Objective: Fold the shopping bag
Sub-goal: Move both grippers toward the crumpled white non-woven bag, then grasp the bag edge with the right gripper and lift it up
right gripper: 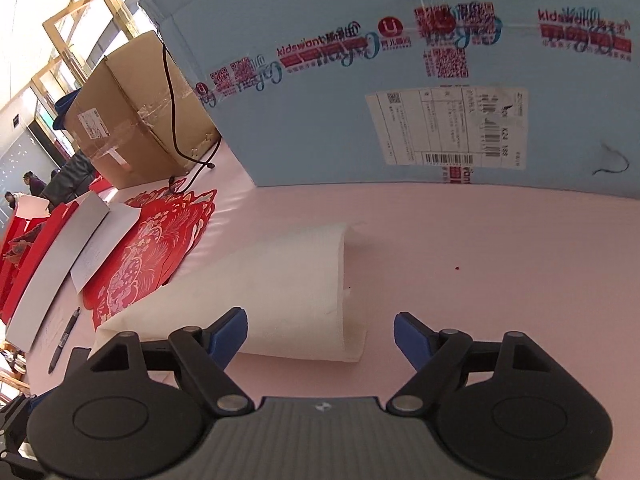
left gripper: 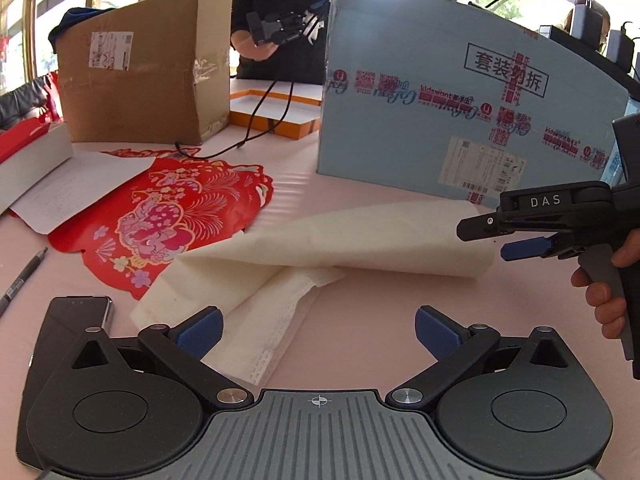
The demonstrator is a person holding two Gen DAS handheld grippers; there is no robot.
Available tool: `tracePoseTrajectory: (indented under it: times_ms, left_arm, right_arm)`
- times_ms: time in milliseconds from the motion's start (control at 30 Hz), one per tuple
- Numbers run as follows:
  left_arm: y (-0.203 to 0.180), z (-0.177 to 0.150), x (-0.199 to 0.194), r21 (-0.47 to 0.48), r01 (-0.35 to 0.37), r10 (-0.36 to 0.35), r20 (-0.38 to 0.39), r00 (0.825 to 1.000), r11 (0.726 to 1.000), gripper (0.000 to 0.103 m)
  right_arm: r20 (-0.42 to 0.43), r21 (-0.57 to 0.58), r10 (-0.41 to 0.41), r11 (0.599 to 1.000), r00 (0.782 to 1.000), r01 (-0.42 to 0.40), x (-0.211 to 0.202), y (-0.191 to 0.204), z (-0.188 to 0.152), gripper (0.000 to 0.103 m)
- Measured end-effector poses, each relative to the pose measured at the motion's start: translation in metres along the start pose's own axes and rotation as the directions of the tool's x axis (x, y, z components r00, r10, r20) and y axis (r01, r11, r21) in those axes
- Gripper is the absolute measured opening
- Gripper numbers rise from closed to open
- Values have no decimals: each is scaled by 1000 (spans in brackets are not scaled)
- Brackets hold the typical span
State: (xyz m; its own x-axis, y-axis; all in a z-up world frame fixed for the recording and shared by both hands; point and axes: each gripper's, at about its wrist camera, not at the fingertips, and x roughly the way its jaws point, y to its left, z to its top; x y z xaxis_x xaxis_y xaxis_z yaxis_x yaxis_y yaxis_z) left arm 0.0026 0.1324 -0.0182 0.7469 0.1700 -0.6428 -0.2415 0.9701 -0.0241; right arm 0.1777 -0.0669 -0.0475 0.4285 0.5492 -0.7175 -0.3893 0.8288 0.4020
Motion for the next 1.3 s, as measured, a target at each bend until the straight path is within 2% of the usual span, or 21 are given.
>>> tracePoseTrajectory:
  times_ms: [133, 233, 267, 333, 367, 400, 467, 700, 800, 933, 1067, 1133, 1300]
  left_arm:
    - [-2, -2, 1, -22, -41, 40, -26, 999, 999, 103]
    - [-1, -4, 1, -31, -46, 45, -37, 998, 998, 103]
    - [-2, -5, 0, -36, -50, 48, -40, 998, 998, 103]
    - [2, -4, -1, -38, -53, 51, -47, 998, 998, 103]
    - [0, -5, -2, -37, -58, 57, -47, 997, 998, 103]
    - [-1, -6, -4, -36, -64, 62, -47, 997, 997, 103]
    - [-1, -5, -7, -32, -66, 65, -46, 997, 997, 103]
    - [-1, -5, -11, -5, -30, 30, -33, 999, 1000, 103]
    - [-4, -6, -11, 14, 5, -4, -21, 1000, 1000, 103]
    - [-9, -8, -10, 51, 64, -64, 5, 998, 997, 103]
    - [-18, -10, -7, 101, 132, -133, -2, 991, 986, 103]
    - [-25, -7, -10, 150, 184, -187, 1, 982, 971, 103]
    - [-40, -4, -13, 219, 262, -272, 16, 962, 940, 103]
  right_arm:
    - [-52, 24, 68, 997, 996, -67, 16, -10, -2, 66]
    - [-63, 18, 99, 995, 993, -98, 22, -11, -2, 61]
    - [-65, 23, 117, 993, 991, -116, 23, -12, -1, 51]
    - [-78, 31, 140, 990, 987, -138, 26, -11, 1, 38]
    - [-86, 17, 130, 991, 988, -129, 26, -9, 1, 22]
    - [-91, 1, 119, 993, 989, -119, 25, -7, 0, 14]
    - [-85, -4, 123, 992, 989, -124, 20, -6, 0, 8]
    - [46, 7, 171, 985, 984, -171, -35, 2, -4, 3]
    - [119, 13, 160, 987, 980, -163, -65, 4, -9, 2]
    - [241, 35, 126, 990, 962, -138, -115, 3, -20, 2]
    - [337, 89, 59, 992, 940, -94, -163, -1, -38, 2]
    - [377, 134, 31, 987, 926, -88, -186, -3, -50, 2]
    - [420, 257, 76, 946, 904, -199, -213, -9, -77, 2]
